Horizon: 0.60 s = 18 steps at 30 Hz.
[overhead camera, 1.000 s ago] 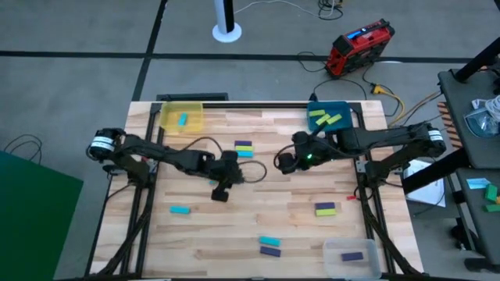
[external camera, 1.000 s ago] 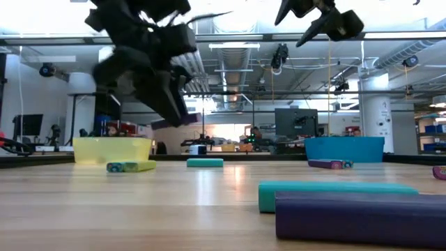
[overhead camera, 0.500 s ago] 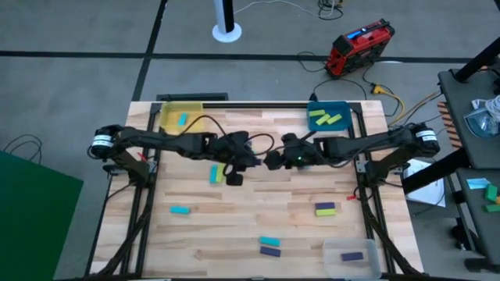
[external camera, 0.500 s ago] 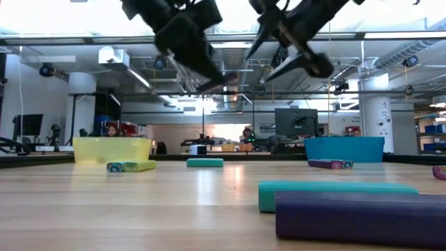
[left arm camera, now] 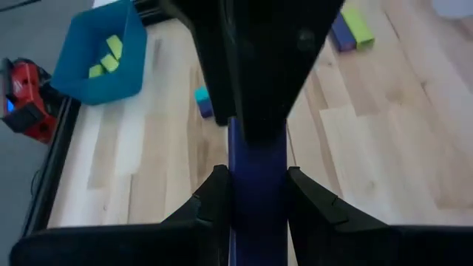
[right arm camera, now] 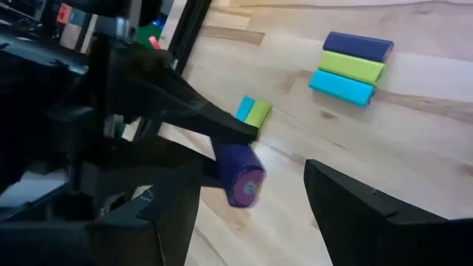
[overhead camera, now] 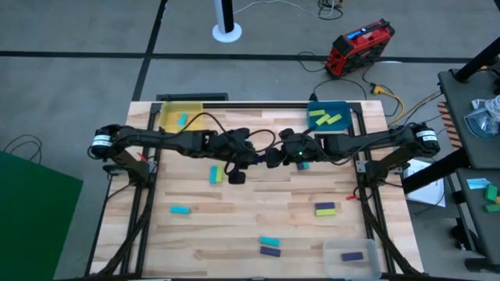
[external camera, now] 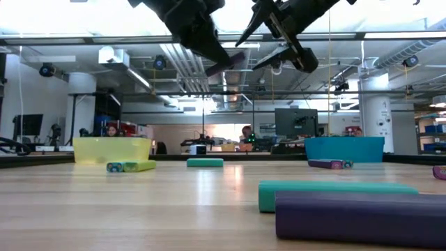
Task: Sort blocks
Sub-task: Put the blue block into the transparent bin
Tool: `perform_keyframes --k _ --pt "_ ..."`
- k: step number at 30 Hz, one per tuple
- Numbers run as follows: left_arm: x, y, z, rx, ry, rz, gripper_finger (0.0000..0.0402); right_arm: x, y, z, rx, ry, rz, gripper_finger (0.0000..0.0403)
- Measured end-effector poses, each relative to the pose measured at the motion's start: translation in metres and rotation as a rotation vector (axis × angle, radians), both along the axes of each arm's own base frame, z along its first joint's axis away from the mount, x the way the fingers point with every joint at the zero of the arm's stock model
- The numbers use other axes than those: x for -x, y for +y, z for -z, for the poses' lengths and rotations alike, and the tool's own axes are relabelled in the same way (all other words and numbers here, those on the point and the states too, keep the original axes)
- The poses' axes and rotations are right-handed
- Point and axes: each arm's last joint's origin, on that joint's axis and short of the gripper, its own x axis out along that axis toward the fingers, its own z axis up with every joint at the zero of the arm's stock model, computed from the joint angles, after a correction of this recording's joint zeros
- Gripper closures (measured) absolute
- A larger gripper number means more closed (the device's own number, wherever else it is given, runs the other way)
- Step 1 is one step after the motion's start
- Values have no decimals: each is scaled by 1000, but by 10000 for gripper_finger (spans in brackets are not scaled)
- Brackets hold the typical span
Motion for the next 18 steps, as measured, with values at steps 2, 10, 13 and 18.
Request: perform_keyframes --k 2,10,13,18 --pt "0 0 0 1 -2 -1 330 0 -1 -1 2 -3 2 170" --pt "-4 0 -11 12 -54 -15 330 0 -1 0 0 4 0 172" --pt "-4 0 -13 11 -57 -15 330 0 -1 -2 9 0 -6 182" --pt "-4 0 -14 11 -59 -16 330 -1 -1 -3 21 -4 -14 218"
